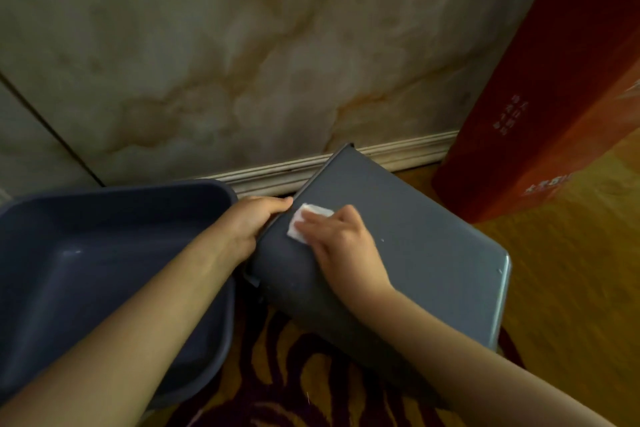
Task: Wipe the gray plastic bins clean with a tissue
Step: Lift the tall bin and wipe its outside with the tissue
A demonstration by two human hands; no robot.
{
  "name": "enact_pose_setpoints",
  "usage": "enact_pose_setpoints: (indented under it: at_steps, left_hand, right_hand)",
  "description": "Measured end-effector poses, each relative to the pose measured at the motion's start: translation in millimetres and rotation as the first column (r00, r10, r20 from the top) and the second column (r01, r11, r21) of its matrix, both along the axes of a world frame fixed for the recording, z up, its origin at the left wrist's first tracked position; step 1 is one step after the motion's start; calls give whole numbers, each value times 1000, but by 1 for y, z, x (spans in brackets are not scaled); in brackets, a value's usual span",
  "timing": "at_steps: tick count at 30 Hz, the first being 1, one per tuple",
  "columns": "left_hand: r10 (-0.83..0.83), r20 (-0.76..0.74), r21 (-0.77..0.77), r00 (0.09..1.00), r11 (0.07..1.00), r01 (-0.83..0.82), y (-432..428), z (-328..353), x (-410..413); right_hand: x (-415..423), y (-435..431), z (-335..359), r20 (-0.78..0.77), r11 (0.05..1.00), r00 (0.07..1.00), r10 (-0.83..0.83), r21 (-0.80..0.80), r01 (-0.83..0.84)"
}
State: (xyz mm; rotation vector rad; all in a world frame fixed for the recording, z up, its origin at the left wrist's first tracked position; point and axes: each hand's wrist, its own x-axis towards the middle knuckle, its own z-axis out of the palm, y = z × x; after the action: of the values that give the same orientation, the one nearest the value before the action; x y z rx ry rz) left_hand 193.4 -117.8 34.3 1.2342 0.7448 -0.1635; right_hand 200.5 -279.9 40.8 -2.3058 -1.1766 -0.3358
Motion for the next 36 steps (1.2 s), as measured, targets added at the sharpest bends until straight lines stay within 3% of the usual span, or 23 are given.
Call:
enact_pose_setpoints:
  at_steps: [5,12,16,19,22,27,32,36]
  left_hand:
    - [-24,-2,56,1000,998,25,3,0,2]
    - [-59,-67,-7,996,998,59,2,8,4]
    - [-89,-70,-17,994,996,88,2,10,3]
    - [-112,-62,-34,992,993,110,3,10,2]
    - [-103,-45,-68,994,993,100,5,11,2]
    - [-142,-51,-41,989,989,140,-13,12,8]
    - [-132,-78,18,988,991,134,-31,16,14]
    - [-69,-93,78,993,994,77,-40,19,21]
  right_hand:
    - [32,-49,-19,-89,944,950,-300,113,309]
    - [53,-62,-20,-235,776,780,-580,131,617]
    - [4,-4,-9,-88,929,934,-347,106,356]
    - [-34,28,-13,43,978,977,-209,-8,209]
    - [-58,33,-31,-6,994,997,-75,-82,74]
    - [-69,-3,-42,35,985,988,-152,85,149]
    - [-68,-78,-56,173,991,976,-130,5,131]
    - [-59,-133,-62,105,944,940,-324,99,314]
